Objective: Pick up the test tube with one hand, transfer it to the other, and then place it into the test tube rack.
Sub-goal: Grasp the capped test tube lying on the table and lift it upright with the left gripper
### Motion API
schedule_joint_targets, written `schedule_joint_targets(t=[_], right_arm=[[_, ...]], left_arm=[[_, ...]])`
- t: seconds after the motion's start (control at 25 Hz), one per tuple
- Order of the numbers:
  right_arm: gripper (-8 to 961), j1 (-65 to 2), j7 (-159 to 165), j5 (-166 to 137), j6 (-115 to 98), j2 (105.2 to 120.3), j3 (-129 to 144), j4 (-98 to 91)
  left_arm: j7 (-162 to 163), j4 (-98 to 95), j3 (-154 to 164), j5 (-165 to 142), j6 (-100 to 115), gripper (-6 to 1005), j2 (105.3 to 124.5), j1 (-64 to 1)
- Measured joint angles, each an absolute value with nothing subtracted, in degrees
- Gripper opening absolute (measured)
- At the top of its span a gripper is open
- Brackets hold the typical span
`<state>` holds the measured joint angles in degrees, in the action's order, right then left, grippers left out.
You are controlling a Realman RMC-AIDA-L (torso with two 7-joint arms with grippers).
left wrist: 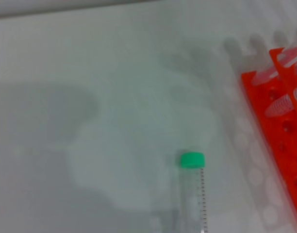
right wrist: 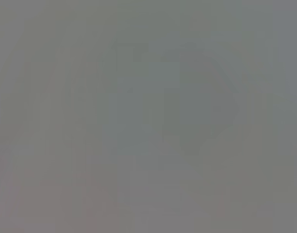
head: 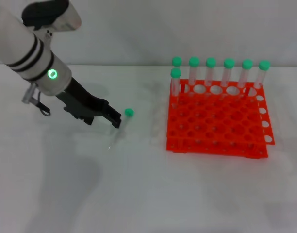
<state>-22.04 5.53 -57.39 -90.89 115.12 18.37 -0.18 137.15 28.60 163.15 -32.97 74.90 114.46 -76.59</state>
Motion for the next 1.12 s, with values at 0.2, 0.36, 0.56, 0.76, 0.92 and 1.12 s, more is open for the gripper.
schedule_joint_targets(t=[0.2, 0.36, 0.56, 0.76, 0.92, 1.12], right_arm=[[884, -22.18, 5.54, -57.4, -90.97, 115.14, 18.37, -0.18], [884, -22.09, 5.54, -57.4, -91.59, 115.14, 18.43, -0.18], [884, -22.19, 5.54, -57.39, -91.76, 115.13, 18.46, -0.18], [884, -22.53, 5.47, -57.39, -91.61, 115.13, 18.46, -0.22], [884, -22.82, 5.22, -57.39, -91.33, 115.13, 18.46, -0.26], [885, -22.93, 5.17, -57.39, -91.26, 115.13, 18.54, -0.27]], left_arm=[[141.23, 25.59, 163.12, -32.76, 72.45, 875, 114.66, -75.75], [143.58, 24.29, 163.12, -33.04, 70.98, 875, 114.68, -75.3], [147.01, 23.46, 163.12, -33.78, 68.79, 874, 114.79, -75.11], [148.05, 22.53, 163.12, -34.85, 66.89, 874, 115.23, -75.11], [148.47, 19.58, 163.12, -35.01, 64.61, 829, 115.24, -74.86], [148.68, 18.08, 163.12, -35.04, 63.05, 626, 115.35, -74.63]])
